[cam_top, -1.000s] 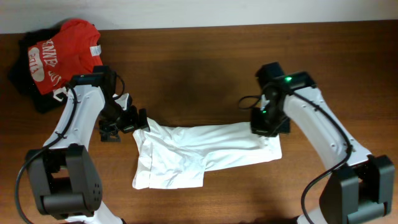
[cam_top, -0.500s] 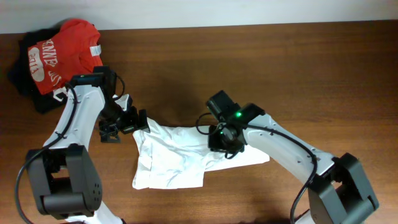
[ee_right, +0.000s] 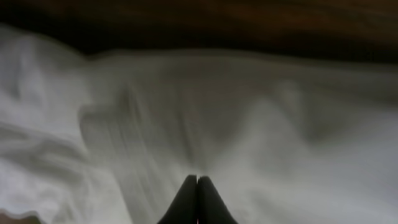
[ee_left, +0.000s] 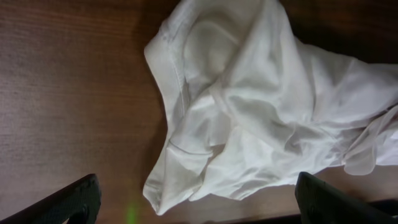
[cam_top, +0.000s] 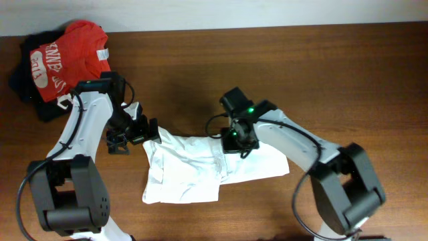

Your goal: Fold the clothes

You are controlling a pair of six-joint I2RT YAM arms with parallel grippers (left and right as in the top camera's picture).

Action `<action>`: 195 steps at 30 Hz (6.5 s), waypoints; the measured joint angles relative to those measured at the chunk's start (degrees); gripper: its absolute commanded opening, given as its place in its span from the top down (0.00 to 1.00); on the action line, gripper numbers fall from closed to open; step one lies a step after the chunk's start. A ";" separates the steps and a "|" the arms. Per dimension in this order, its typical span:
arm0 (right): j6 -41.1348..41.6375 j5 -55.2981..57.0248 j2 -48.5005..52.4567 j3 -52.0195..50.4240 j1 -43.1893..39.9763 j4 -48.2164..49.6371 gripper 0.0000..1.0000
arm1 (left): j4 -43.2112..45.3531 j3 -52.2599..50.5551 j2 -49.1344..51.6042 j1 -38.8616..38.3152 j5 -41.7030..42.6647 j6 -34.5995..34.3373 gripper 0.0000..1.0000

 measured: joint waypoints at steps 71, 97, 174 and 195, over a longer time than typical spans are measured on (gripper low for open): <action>-13.00 8.28 2.38 24.50 -46.07 -38.51 0.01 | 23.63 -19.39 -0.68 2.84 13.46 10.80 0.02; -13.33 8.28 2.38 24.52 -46.07 -38.38 0.01 | -3.48 12.15 -0.33 -18.60 -12.04 -13.31 1.00; -13.44 8.28 2.40 24.55 -46.07 -38.36 0.01 | -6.75 22.25 21.51 -56.39 16.55 -5.18 0.27; -13.44 8.28 2.40 24.55 -46.07 -38.34 0.01 | 7.15 -0.35 21.51 -27.08 37.83 31.87 0.63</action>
